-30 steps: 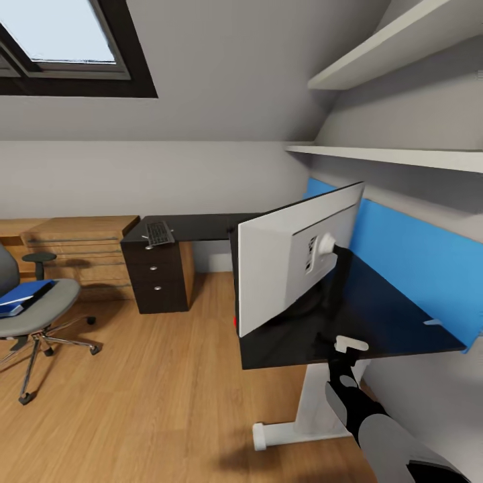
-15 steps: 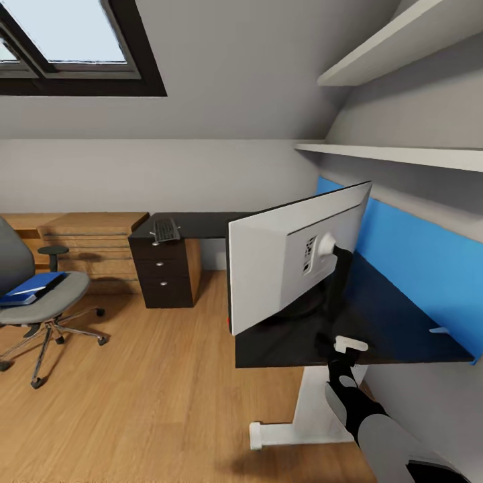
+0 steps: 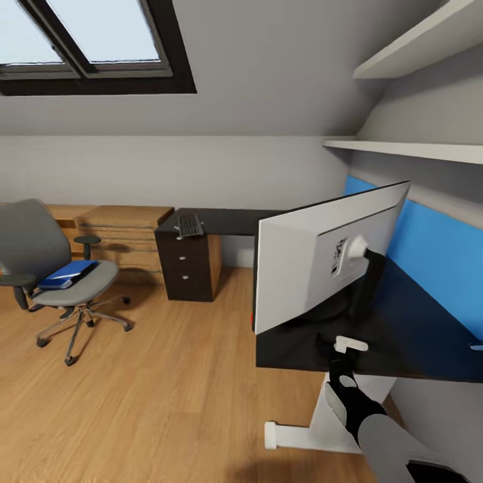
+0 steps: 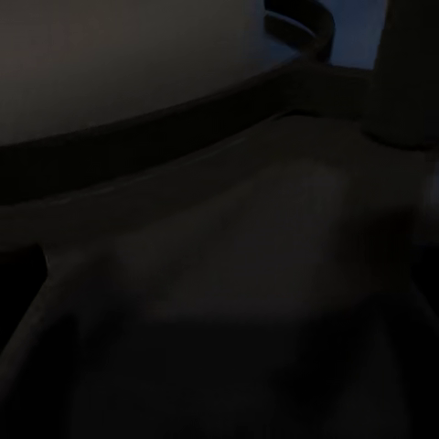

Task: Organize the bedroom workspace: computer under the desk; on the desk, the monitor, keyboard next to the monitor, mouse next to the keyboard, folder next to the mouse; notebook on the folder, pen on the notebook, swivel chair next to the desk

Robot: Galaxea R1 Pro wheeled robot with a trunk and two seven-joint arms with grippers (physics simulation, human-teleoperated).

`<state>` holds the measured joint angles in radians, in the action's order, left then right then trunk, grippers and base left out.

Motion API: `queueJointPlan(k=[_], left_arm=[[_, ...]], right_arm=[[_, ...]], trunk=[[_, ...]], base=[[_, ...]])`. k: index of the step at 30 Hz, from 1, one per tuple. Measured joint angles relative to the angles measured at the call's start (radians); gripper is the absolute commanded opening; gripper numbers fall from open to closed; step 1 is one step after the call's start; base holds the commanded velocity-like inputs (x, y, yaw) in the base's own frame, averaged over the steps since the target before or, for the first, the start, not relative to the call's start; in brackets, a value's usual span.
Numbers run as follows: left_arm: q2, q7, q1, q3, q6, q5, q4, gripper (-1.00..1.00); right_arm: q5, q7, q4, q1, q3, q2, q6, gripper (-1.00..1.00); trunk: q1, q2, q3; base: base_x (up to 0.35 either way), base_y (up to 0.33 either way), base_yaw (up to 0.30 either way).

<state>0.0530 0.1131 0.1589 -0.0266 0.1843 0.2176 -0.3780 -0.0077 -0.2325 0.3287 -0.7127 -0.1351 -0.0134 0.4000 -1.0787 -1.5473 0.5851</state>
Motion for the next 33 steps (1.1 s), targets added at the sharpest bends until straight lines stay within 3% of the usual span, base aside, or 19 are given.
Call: queueJointPlan(k=[15, 33], left_arm=[[0.000, 0.000, 0.000, 0.000, 0.000, 0.000, 0.000, 1.00], [0.000, 0.000, 0.000, 0.000, 0.001, -0.001, 0.000, 1.00]], right_arm=[[0.000, 0.000, 0.000, 0.000, -0.001, 0.002, 0.003, 1.00], [0.001, 0.000, 0.000, 0.000, 0.000, 0.004, 0.003, 1.00]], trunk=[[0.000, 0.000, 0.004], [0.000, 0.000, 0.005]], base=[[0.000, -0.218, 0.059], [0.049, -0.055, 0.001]])
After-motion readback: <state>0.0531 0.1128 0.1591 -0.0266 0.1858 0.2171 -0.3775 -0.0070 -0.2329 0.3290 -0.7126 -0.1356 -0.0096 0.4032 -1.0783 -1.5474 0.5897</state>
